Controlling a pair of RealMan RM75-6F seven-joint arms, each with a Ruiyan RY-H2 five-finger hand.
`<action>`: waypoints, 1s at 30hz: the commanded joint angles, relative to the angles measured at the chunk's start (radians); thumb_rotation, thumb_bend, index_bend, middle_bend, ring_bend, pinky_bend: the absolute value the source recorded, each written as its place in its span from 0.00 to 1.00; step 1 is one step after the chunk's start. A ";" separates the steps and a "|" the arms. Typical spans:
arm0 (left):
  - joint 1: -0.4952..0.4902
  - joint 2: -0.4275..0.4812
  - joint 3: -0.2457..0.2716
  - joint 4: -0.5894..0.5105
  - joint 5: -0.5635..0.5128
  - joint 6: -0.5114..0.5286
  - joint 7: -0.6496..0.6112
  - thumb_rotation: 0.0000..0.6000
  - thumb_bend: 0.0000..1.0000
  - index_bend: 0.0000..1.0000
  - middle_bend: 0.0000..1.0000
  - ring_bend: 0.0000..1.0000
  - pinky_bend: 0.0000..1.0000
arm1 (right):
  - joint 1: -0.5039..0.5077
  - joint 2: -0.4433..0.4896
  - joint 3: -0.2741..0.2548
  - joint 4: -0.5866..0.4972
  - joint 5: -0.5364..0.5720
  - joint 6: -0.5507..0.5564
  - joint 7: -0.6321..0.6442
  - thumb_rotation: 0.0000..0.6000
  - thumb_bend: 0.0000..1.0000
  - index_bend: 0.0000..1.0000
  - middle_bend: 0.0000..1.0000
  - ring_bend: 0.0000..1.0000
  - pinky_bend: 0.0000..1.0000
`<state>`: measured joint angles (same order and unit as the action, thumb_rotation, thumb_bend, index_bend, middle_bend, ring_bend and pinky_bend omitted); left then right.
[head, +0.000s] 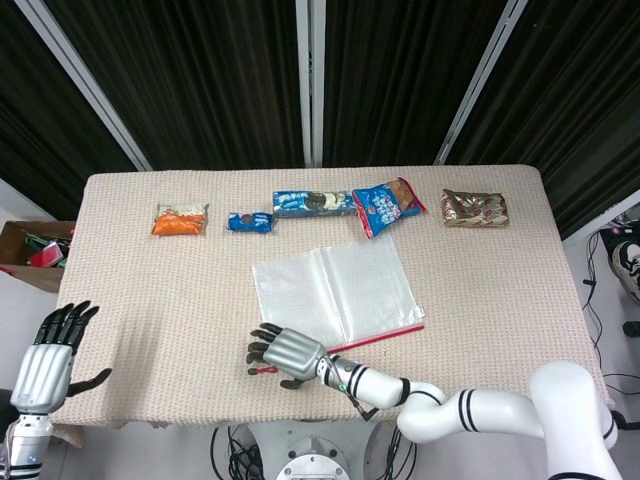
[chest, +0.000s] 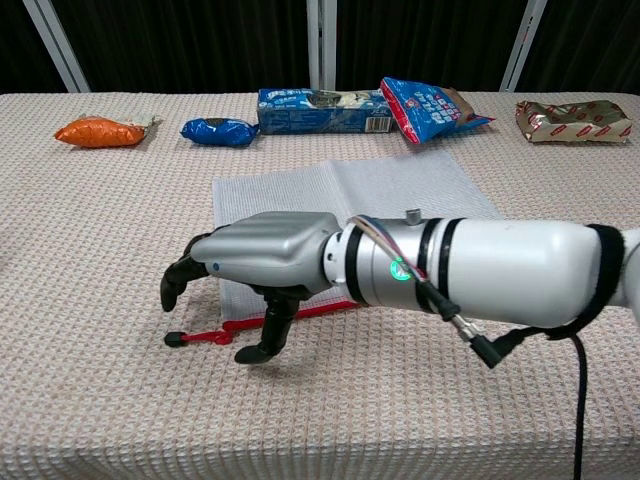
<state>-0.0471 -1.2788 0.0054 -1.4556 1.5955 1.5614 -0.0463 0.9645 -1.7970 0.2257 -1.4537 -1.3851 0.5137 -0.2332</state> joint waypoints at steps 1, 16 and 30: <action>0.002 -0.004 0.001 0.010 -0.006 -0.001 -0.012 1.00 0.00 0.11 0.07 0.04 0.10 | 0.025 -0.032 -0.006 0.031 0.027 0.003 -0.041 1.00 0.22 0.27 0.16 0.00 0.00; 0.004 -0.016 0.002 0.032 0.002 0.010 -0.041 1.00 0.00 0.11 0.07 0.04 0.10 | 0.038 -0.041 -0.083 0.025 0.060 0.084 -0.154 1.00 0.29 0.34 0.14 0.00 0.00; 0.000 -0.018 0.001 0.032 0.004 0.006 -0.047 1.00 0.00 0.11 0.07 0.04 0.10 | 0.030 -0.041 -0.123 0.031 -0.001 0.146 -0.095 1.00 0.31 0.47 0.17 0.00 0.00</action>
<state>-0.0469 -1.2968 0.0069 -1.4238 1.5991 1.5669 -0.0929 0.9929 -1.8344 0.1016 -1.4274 -1.3858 0.6583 -0.3327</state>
